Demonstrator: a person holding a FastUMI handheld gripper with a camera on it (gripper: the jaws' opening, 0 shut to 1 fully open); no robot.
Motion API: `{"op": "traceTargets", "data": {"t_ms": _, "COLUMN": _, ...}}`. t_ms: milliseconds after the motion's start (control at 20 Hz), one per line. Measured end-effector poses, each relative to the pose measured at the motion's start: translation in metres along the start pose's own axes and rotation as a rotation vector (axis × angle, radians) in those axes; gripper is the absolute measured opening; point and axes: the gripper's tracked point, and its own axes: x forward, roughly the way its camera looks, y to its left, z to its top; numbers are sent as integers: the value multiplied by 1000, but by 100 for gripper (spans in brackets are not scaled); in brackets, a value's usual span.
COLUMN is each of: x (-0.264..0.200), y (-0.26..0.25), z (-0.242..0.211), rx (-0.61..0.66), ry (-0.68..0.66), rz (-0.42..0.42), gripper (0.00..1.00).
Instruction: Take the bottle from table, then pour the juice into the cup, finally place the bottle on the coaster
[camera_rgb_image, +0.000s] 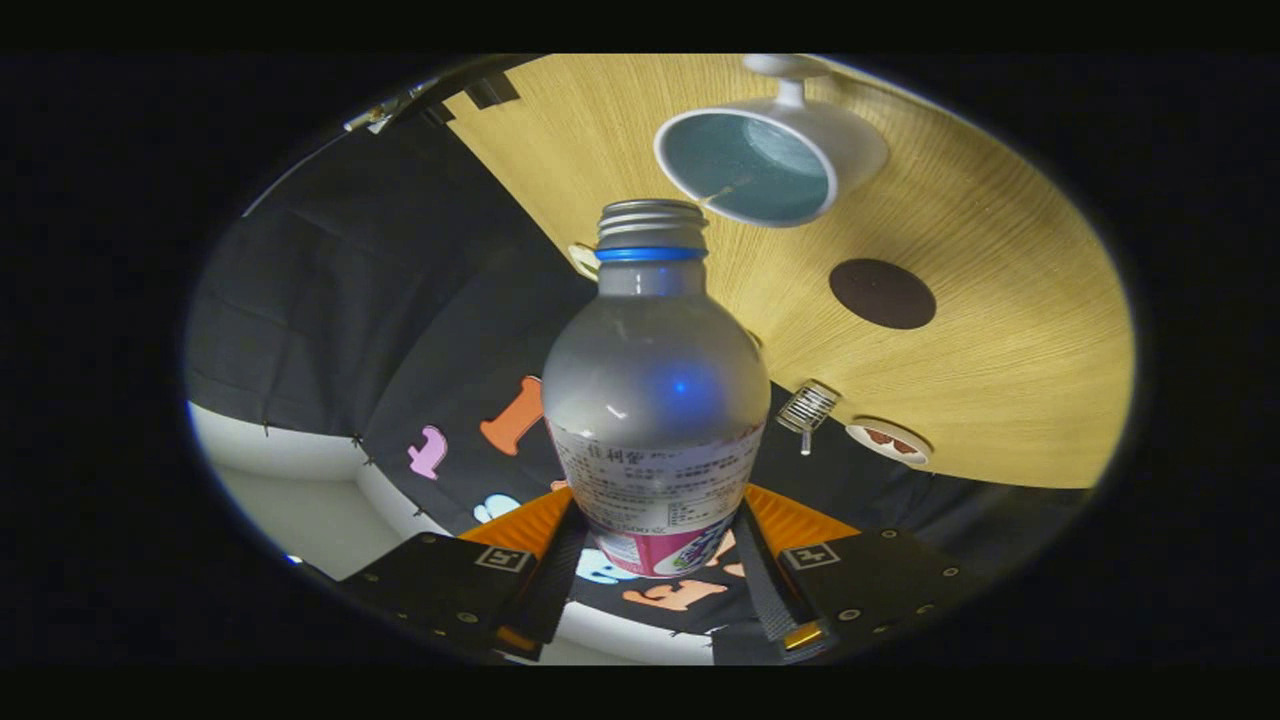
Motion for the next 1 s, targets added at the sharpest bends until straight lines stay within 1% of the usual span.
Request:
{"op": "traceTargets", "data": {"t_ms": 100, "x": -3, "y": 0, "z": 2, "rx": -9, "ry": -3, "rz": -2, "gripper": 76}}
{"op": "traceTargets", "data": {"t_ms": 450, "x": 7, "y": -37, "z": 15, "rx": -132, "ry": -34, "rz": -91, "gripper": 76}}
{"op": "traceTargets", "data": {"t_ms": 500, "x": 9, "y": -44, "z": 18, "rx": -178, "ry": -39, "rz": -108, "gripper": 76}}
{"op": "traceTargets", "data": {"t_ms": 600, "x": 9, "y": -56, "z": 19, "rx": -328, "ry": -49, "rz": -150, "gripper": 76}}
{"op": "traceTargets", "data": {"t_ms": 700, "x": 6, "y": -59, "z": 18, "rx": -469, "ry": -45, "rz": -169, "gripper": 76}}
{"op": "traceTargets", "data": {"t_ms": 850, "x": 6, "y": -60, "z": 16, "rx": -626, "ry": -40, "rz": -197, "gripper": 76}}
{"op": "traceTargets", "data": {"t_ms": 1000, "x": 8, "y": -72, "z": 21, "rx": -828, "ry": -44, "rz": -251, "gripper": 76}}
